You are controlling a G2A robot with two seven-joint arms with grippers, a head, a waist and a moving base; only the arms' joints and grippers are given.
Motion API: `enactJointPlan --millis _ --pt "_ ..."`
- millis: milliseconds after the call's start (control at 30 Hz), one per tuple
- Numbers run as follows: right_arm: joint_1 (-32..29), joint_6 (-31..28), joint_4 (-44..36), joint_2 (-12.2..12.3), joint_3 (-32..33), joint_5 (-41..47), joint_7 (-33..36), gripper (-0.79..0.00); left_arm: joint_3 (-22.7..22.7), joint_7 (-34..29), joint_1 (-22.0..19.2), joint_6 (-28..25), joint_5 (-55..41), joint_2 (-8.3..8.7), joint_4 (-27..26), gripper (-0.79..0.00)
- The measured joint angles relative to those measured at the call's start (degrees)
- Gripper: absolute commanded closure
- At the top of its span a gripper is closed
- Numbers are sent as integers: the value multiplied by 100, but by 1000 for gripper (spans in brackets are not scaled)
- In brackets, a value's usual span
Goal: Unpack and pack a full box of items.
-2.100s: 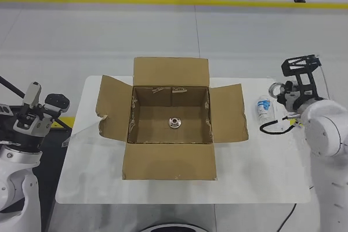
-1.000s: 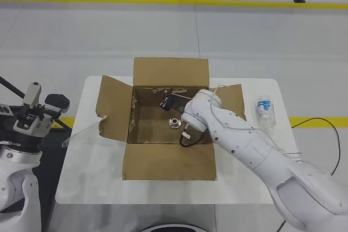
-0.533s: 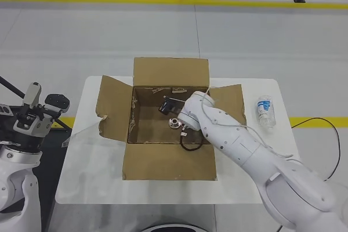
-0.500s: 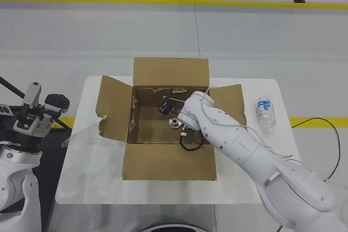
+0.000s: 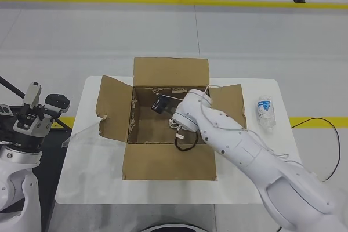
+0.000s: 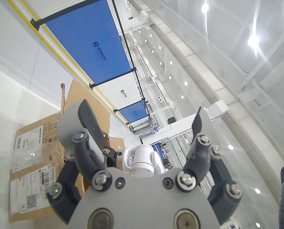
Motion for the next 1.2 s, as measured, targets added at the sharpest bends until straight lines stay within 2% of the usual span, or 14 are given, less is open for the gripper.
enactJointPlan --millis 100,167,267,333,433,600,700,767,833,967,1200 --pt "-300 69 -807 228 417 -200 152 -323 0 0 0 0 0 0 0 -785" --pt "-540 111 -1348 381 733 -368 225 -382 0 0 0 0 0 0 0 -785" --pt "-1024 214 -2323 643 1393 -724 327 -376 0 0 0 0 0 0 0 -785" --pt "-1419 278 -3016 825 1944 -1073 440 -388 0 0 0 0 0 0 0 -785" --pt "-2016 319 -3890 1050 2808 -1584 618 -489 0 0 0 0 0 0 0 -785" --pt "-2796 416 -4633 1284 4336 -1865 688 -557 0 0 0 0 0 0 0 -785" --pt "-3080 421 -4505 1377 5211 -1873 792 -668 0 0 0 0 0 0 0 -785" --pt "-3136 431 -4260 1416 5594 -1836 843 -708 0 0 0 0 0 0 0 -785" --pt "-3130 417 -3878 1446 5904 -1940 873 -785 0 0 0 0 0 0 0 -785" --pt "-2953 91 -2873 1487 6151 -1431 855 -785 0 0 0 0 0 0 0 -785" --pt "-2375 -101 -1220 1494 5941 -1236 343 -785 0 0 0 0 0 0 0 -785"
